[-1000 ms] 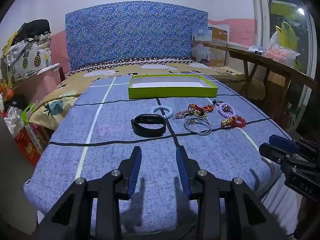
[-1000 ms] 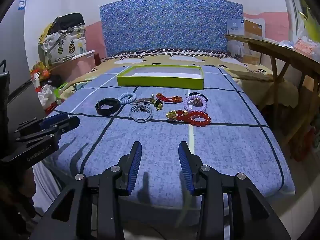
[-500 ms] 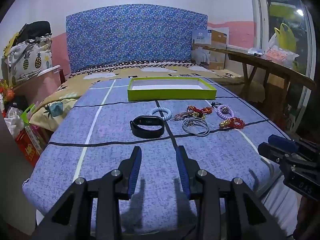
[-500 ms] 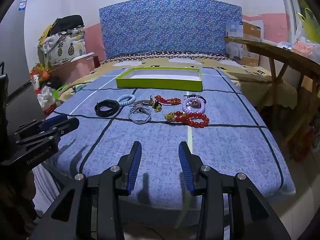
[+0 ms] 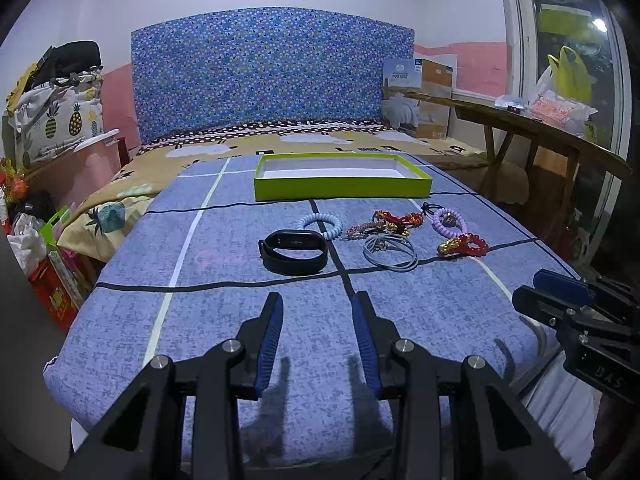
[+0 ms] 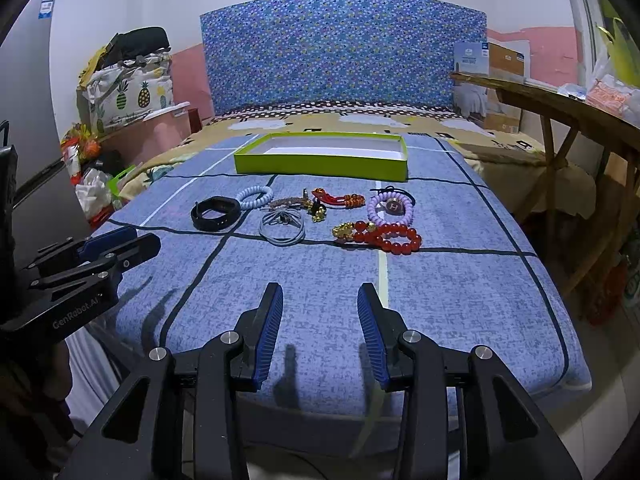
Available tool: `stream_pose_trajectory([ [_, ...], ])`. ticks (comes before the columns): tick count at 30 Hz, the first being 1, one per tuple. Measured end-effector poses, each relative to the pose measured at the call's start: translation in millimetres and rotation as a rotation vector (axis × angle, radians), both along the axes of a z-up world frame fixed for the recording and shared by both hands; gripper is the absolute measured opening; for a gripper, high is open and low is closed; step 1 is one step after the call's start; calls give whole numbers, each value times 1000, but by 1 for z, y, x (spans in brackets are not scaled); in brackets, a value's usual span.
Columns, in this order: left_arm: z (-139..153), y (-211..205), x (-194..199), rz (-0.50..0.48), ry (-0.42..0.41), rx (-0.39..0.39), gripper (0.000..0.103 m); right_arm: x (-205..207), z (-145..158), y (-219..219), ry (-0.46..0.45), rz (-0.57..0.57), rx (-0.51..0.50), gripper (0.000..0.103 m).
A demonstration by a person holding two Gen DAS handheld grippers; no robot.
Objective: Organize jewelry
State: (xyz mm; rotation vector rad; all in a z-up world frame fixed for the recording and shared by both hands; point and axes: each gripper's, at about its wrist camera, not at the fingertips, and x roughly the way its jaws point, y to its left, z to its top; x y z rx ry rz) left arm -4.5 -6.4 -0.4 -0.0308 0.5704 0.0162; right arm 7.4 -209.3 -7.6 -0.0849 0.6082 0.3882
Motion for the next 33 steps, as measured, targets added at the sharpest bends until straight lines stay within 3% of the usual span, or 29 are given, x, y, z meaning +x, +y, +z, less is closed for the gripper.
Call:
stream_pose_trajectory([
  [33,-2,-3,1,-9,5,-4,38,1,0,0,2,1,1,40],
])
